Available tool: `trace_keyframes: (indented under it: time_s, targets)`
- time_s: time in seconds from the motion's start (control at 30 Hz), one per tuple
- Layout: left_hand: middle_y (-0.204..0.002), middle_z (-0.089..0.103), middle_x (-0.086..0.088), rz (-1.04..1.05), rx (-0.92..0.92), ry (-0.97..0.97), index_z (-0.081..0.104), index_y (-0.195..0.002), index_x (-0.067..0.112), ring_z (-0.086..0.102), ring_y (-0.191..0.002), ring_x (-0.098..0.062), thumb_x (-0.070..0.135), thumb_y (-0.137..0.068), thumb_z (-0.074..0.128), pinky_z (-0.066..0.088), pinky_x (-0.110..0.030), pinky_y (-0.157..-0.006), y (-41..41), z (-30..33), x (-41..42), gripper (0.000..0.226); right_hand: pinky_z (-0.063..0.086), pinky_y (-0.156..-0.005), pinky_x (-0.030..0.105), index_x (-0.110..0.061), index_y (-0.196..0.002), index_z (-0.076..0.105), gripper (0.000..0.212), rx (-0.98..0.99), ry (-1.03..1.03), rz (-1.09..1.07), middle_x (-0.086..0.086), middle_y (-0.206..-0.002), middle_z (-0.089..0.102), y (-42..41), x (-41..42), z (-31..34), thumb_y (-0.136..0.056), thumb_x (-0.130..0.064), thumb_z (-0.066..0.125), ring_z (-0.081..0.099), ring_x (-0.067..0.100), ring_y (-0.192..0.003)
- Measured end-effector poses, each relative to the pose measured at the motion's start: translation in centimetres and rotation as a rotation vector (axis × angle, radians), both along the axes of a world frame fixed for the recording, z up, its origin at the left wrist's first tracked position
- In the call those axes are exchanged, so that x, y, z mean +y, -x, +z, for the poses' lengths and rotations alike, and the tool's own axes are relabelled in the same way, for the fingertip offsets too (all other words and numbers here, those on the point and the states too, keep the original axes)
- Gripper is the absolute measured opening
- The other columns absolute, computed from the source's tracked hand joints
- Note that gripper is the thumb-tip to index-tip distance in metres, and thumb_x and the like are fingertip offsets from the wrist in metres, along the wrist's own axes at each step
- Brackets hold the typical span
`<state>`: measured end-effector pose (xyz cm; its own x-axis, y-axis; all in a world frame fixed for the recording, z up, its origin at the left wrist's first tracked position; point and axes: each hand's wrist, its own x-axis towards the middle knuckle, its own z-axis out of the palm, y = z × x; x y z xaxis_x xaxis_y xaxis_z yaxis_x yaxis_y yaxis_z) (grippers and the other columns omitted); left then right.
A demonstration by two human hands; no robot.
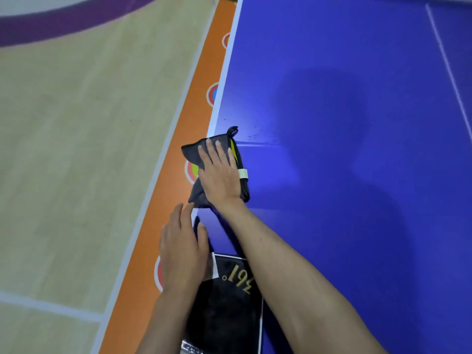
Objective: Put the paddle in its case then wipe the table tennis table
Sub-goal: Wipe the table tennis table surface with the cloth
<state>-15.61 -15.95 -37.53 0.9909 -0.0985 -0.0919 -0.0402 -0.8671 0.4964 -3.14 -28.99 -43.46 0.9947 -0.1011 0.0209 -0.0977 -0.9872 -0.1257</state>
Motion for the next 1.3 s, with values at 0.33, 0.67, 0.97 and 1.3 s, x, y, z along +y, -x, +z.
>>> trace_keyframes:
  time_s: [0.33,0.67,0.97,1.3]
  targets:
    - [-0.146,0.056,-0.009,0.039,0.093,-0.032,0.044,-0.15,0.016,0.052,-0.131,-0.034,0.03,-0.103,0.048,0.044,-0.05,-0.105,-0.5,0.0,-1.2,0.049,0.023,-0.127,0.05,-0.03,-0.156,0.047,0.058,-0.167,-0.04,-0.413,0.004,-0.167,0.037,10.7,-17.6,-0.9,-0.099,-0.042,0.042,0.034,0.029,-0.153]
    - [-0.136,0.062,-0.011,0.163,0.166,0.17,0.041,-0.152,0.015,0.053,-0.125,-0.035,0.025,-0.106,0.034,0.041,-0.05,-0.106,-1.3,0.8,-1.6,0.047,0.013,-0.128,0.059,-0.026,-0.163,0.034,0.064,-0.1,-0.023,-0.632,0.007,-0.172,0.024,12.1,-14.1,-1.4,-0.103,-0.039,0.054,0.022,0.032,-0.158]
    - [-0.146,0.054,-0.009,0.092,0.302,0.311,0.027,-0.159,0.028,0.043,-0.14,-0.03,0.05,-0.103,0.027,0.035,-0.052,-0.115,-1.6,0.5,2.3,0.06,0.024,-0.124,0.062,-0.025,-0.16,0.04,0.061,-0.142,-0.042,-0.338,0.011,-0.169,0.031,6.5,4.5,-0.4,-0.103,-0.045,0.035,0.027,0.034,-0.157]
    - [-0.153,0.049,-0.007,0.067,0.075,0.149,0.04,-0.154,0.016,0.04,-0.14,-0.03,0.027,-0.108,0.04,0.033,-0.05,-0.114,0.1,2.4,0.8,0.047,0.006,-0.13,0.052,-0.028,-0.168,0.012,0.069,0.017,-0.04,-0.183,0.004,-0.176,0.001,11.6,-3.8,-0.7,-0.106,-0.047,0.038,0.001,0.026,-0.162]
